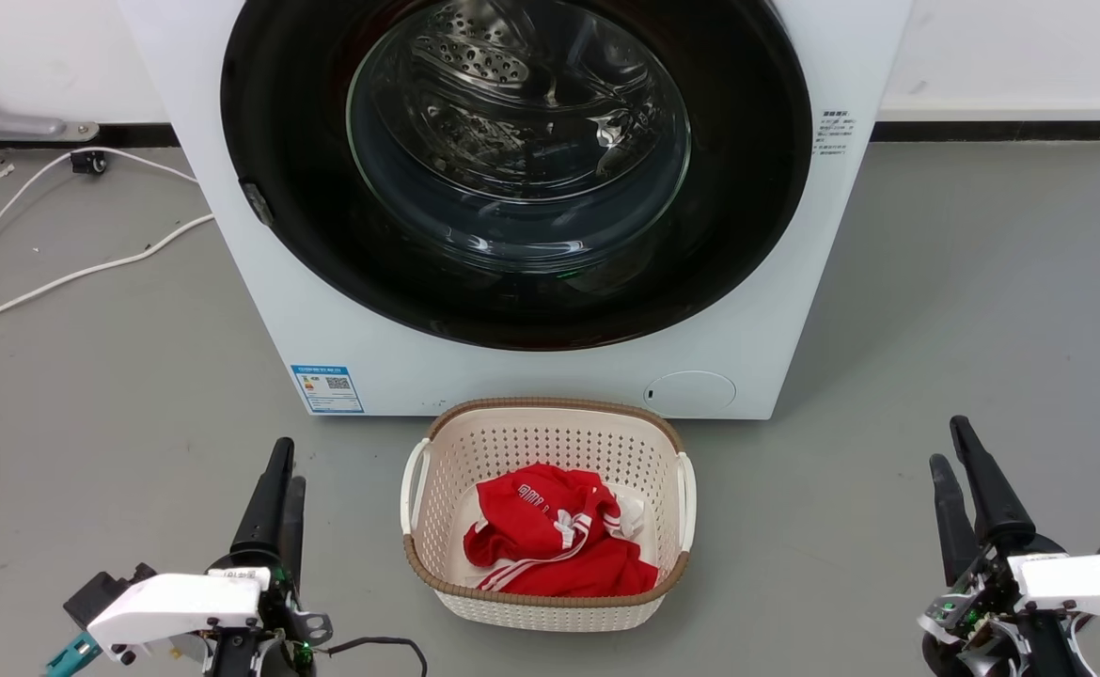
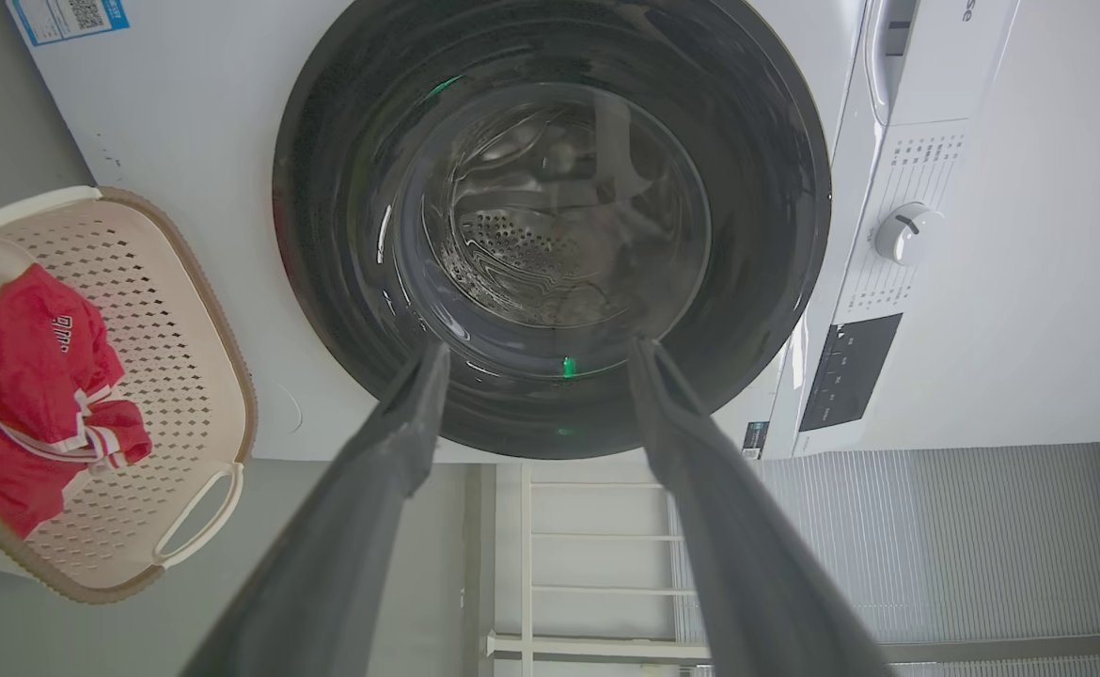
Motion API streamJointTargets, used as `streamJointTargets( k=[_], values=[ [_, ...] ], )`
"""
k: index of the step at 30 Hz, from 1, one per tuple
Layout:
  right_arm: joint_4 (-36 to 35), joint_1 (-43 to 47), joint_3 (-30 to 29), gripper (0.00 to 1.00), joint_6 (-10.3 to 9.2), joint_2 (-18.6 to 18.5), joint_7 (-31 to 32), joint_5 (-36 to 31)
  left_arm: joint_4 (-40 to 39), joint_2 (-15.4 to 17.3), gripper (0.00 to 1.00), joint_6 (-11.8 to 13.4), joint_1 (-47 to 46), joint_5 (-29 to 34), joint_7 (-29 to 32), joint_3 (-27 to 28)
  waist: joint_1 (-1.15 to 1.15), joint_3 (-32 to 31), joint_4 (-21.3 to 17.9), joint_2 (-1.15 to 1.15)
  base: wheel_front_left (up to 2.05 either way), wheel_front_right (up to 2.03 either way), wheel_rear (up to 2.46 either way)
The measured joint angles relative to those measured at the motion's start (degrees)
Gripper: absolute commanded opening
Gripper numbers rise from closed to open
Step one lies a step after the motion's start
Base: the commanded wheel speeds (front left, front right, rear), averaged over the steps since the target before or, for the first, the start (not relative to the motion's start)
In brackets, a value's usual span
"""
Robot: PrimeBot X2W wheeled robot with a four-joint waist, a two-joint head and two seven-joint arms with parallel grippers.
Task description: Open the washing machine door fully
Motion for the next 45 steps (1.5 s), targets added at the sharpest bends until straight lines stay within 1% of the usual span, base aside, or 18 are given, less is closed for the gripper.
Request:
streamJointTargets(
  k=[3,6,20,28,38,45],
  values=[
    [-0.8,0.02,0.13,1.0,0.0,0.01,-0.86,-2.27,-0.93,0.0,1.0,0.0,0.0,2.77,-0.76,-0.2,0.0,0.01,0.07,0.0,0.0,0.0,0.0],
    [-1.99,0.04,0.27,1.0,0.0,0.01,-1.66,-5.93,-1.57,0.0,1.0,0.0,0.0,6.35,-1.55,-0.32,0.0,0.03,0.15,0.0,0.0,0.0,0.0],
    [-6.79,0.35,2.22,1.0,0.0,0.04,-4.88,-28.1,-5.55,0.01,1.0,0.03,0.0,22.06,-4.77,-1.01,0.0,0.07,0.39,0.0,0.0,0.0,0.0],
    [-7.73,0.84,3.05,1.0,0.0,0.04,-6.49,-39.77,-7.21,0.01,1.0,0.82,0.0,32.18,-6.41,-2.7,0.0,0.02,0.6,0.0,0.0,0.0,0.0],
    [-7.59,1.01,3.57,1.0,0.0,0.04,-7.48,-50.47,-8.42,0.02,1.0,1.79,-0.01,43.42,-8.21,-4.13,0.0,-0.05,0.82,0.0,0.0,0.0,0.0],
    [-8.21,1.22,3.68,1.0,0.01,0.04,-7.64,-57.07,-9.0,0.04,1.0,1.88,0.01,50.09,-9.5,-4.41,0.0,-0.1,1.0,0.0,0.0,0.0,0.0]
  ],
)
